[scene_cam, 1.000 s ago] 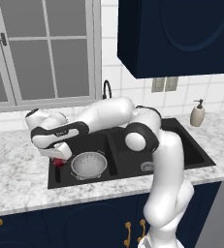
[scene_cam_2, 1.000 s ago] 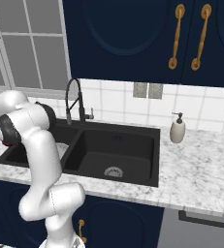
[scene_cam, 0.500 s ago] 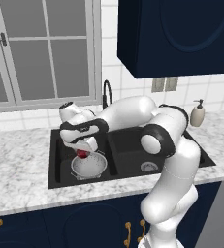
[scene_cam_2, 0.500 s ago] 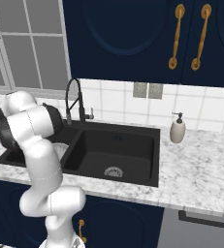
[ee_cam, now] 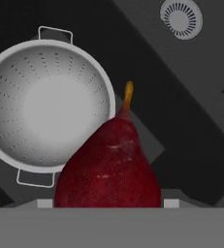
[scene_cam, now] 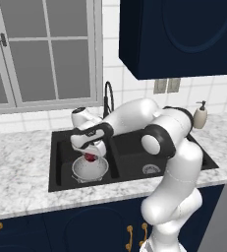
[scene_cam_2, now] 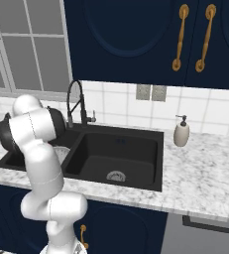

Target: Put the colander in the sink, put the pear in the colander, and turn on the sink faucet and pour water over the colander.

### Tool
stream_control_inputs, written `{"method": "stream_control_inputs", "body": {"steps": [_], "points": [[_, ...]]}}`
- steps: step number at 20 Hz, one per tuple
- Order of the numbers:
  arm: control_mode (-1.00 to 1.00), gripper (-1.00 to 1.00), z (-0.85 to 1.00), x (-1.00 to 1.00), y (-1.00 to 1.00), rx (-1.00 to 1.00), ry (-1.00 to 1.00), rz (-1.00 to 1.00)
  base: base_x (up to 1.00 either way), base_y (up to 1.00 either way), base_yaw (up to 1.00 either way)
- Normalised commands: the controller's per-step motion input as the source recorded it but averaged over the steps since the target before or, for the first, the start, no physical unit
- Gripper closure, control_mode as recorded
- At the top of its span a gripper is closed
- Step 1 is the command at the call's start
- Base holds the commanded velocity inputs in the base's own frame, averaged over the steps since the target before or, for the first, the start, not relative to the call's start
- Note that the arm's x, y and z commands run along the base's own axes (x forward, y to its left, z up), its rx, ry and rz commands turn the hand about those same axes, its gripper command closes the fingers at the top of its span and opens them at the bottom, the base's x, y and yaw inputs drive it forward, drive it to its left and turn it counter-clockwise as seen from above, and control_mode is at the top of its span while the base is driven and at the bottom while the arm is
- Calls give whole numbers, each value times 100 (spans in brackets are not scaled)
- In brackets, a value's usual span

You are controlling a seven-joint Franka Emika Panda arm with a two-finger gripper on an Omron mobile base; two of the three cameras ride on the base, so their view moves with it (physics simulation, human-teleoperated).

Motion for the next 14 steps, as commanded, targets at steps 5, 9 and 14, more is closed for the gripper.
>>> {"method": "stream_control_inputs", "body": {"steps": [5, 9, 14], "points": [[-100, 100, -42, 16, 0, 0, 0, 0, 0, 0, 0], [-100, 100, -21, 29, 0, 0, 0, 0, 0, 0, 0], [-100, 100, -31, 35, 0, 0, 0, 0, 0, 0, 0]]}}
